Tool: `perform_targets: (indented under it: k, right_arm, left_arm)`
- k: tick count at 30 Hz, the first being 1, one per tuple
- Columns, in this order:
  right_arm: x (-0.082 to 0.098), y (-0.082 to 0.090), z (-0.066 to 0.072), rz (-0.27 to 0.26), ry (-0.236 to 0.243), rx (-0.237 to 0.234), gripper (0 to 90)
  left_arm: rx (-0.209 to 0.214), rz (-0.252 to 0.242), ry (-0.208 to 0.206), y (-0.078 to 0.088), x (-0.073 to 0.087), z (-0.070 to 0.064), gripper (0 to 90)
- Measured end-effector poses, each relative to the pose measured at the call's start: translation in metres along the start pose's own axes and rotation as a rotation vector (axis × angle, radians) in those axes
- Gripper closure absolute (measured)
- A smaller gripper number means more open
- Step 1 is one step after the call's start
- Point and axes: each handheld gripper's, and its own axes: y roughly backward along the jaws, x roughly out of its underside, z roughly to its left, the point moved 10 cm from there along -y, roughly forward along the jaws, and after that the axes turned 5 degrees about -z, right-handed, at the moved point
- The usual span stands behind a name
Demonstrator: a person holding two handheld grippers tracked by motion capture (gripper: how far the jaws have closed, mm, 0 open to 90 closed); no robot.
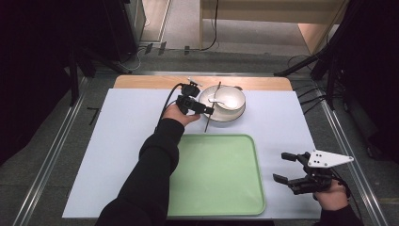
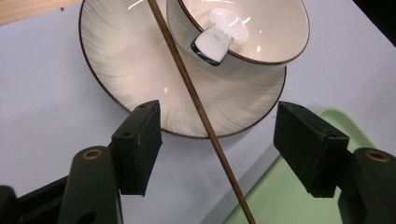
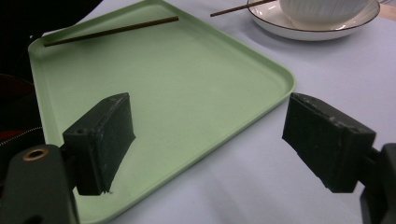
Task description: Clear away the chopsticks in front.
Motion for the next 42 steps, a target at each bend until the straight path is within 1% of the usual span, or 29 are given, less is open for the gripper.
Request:
perform_targets:
  k: [1,2,3,5,9,11,12,14,15,16,17,18,20,21,24,25,26,28,29,30,32,34,38,41,42]
  right_arm:
    - [0.000,0.000,0.000,-0.002,-0.002,0.001,16.8]
    - [0.000,0.001,0.000,-0.002,-0.002,0.001,16.8]
    - [0.000,0.001,0.000,-0.002,-0.002,0.001,16.8]
    - [0.000,0.001,0.000,-0.004,0.001,0.000,16.8]
    - [0.000,0.002,0.000,-0.004,0.002,-0.001,16.8]
    - [0.000,0.002,0.000,-0.005,0.001,0.000,16.8]
    - [0.000,0.002,0.000,-0.007,0.000,0.000,16.8]
    - [0.000,0.002,0.000,-0.007,0.000,0.000,16.8]
    - [0.000,0.002,0.000,-0.007,-0.001,0.000,16.8]
    - [0.000,0.002,0.000,-0.007,0.000,0.000,16.8]
    - [0.000,0.002,0.000,-0.007,0.000,0.000,16.8]
    - [0.000,0.002,0.000,-0.007,0.000,0.000,16.8]
    - [0.000,0.002,0.000,-0.007,0.001,0.000,16.8]
    - [0.000,0.002,0.000,-0.007,0.002,0.000,16.8]
    - [0.000,0.002,0.000,-0.009,0.001,0.001,16.8]
    - [0.000,0.002,0.000,-0.009,0.001,0.001,16.8]
    - [0.000,0.002,0.000,-0.010,0.001,0.001,16.8]
    - [0.000,0.002,0.000,-0.009,0.001,0.001,16.8]
    - [0.000,0.002,0.000,-0.009,0.000,0.001,16.8]
    - [0.000,0.002,0.000,-0.009,0.000,0.001,16.8]
    - [0.000,0.002,0.000,-0.010,0.001,0.002,16.8]
    - [0.000,0.002,-0.001,-0.011,0.002,0.002,16.8]
    - [0.000,0.002,-0.001,-0.010,0.001,0.002,16.8]
    - [-0.001,0.002,-0.001,-0.011,0.002,0.002,16.8]
    - [0.000,0.003,-0.001,-0.010,0.003,0.005,16.8]
  left_arm:
    - [-0.003,-0.004,0.002,-0.003,0.000,-0.001,36.2]
    - [-0.022,0.013,-0.011,-0.009,0.000,0.001,37.7]
    - [-0.022,0.013,-0.011,-0.009,0.000,0.001,38.4]
    - [-0.038,0.032,-0.020,-0.015,0.001,0.004,39.8]
    - [-0.051,0.030,-0.009,-0.025,0.000,0.007,42.1]
    - [-0.060,0.046,-0.005,-0.030,0.002,0.009,44.4]
    - [-0.072,0.060,-0.002,-0.035,0.004,0.011,46.2]
    - [-0.078,0.059,0.004,-0.037,0.005,0.011,50.0]
    - [-0.086,0.065,0.014,-0.038,0.006,0.012,53.8]
    - [-0.128,0.074,0.027,-0.040,0.007,0.015,58.6]
    - [-0.136,0.071,0.035,-0.041,0.007,0.016,63.1]
    - [-0.126,0.068,0.040,-0.043,0.007,0.015,65.5]
    - [-0.125,0.069,0.044,-0.044,0.007,0.014,66.6]
    - [-0.129,0.069,0.045,-0.045,0.007,0.016,70.0]
    - [-0.128,0.065,0.080,-0.046,0.007,0.018,76.5]
    - [-0.128,0.065,0.080,-0.046,0.007,0.018,78.4]
    - [-0.129,0.066,0.085,-0.046,0.007,0.019,78.4]
    - [-0.160,0.055,0.092,-0.047,0.006,0.021,82.2]
    - [-0.159,0.050,0.103,-0.047,0.006,0.021,85.4]
    - [-0.156,0.059,0.106,-0.047,0.006,0.021,85.4]
    - [-0.151,0.052,0.133,-0.047,0.005,0.022,85.9]
    - [-0.154,0.056,0.136,-0.046,0.006,0.023,86.0]
    - [-0.141,0.045,0.166,-0.043,0.003,0.023,86.3]
    - [-0.137,0.035,0.170,-0.037,0.000,0.024,86.4]
    - [-0.148,0.041,0.165,-0.031,-0.001,0.028,86.4]
